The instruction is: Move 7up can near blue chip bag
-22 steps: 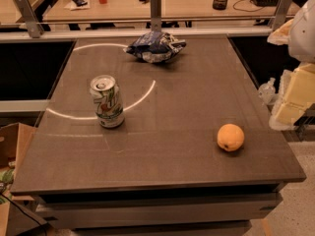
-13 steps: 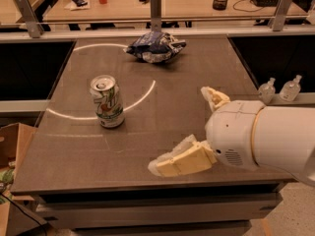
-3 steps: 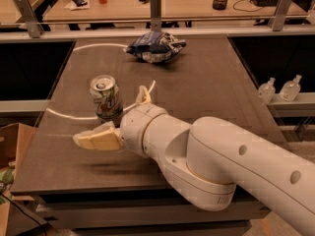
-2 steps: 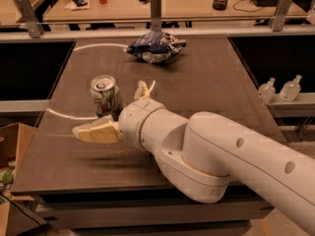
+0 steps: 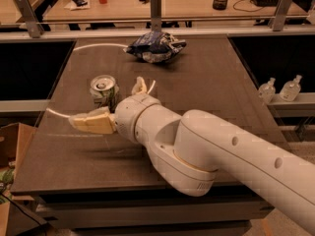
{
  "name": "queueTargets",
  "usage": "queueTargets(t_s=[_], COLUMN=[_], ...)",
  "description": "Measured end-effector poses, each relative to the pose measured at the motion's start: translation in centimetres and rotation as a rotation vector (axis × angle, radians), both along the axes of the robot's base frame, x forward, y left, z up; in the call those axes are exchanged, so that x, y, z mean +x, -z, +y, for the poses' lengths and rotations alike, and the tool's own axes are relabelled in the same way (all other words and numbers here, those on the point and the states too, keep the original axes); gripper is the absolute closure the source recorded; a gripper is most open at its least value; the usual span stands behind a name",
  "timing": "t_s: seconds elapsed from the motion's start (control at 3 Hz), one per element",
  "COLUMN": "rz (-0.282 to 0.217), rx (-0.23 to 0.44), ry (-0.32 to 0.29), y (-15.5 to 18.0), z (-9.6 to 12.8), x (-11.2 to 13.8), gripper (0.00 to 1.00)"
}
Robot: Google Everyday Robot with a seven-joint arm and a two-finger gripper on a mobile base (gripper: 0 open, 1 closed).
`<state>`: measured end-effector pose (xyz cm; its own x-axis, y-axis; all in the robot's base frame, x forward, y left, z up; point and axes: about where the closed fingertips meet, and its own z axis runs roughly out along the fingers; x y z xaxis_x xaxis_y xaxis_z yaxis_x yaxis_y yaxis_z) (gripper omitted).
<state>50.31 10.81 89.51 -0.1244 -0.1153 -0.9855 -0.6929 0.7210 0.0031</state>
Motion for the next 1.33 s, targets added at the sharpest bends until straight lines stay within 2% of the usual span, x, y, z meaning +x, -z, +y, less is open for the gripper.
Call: queueTargets(t_s=[0.67,1.0,1.33], rz=[0.003,-0.018,-0.036], rx=[0.040,0.057,0.072], ry=[-0.028,-0.043,-0.060], y=[1.6,2.1,2.4], z=[2.2,2.8,3.5], x=[-0.6,-0.6,-0.7], gripper=[0.00,0.18,0.41])
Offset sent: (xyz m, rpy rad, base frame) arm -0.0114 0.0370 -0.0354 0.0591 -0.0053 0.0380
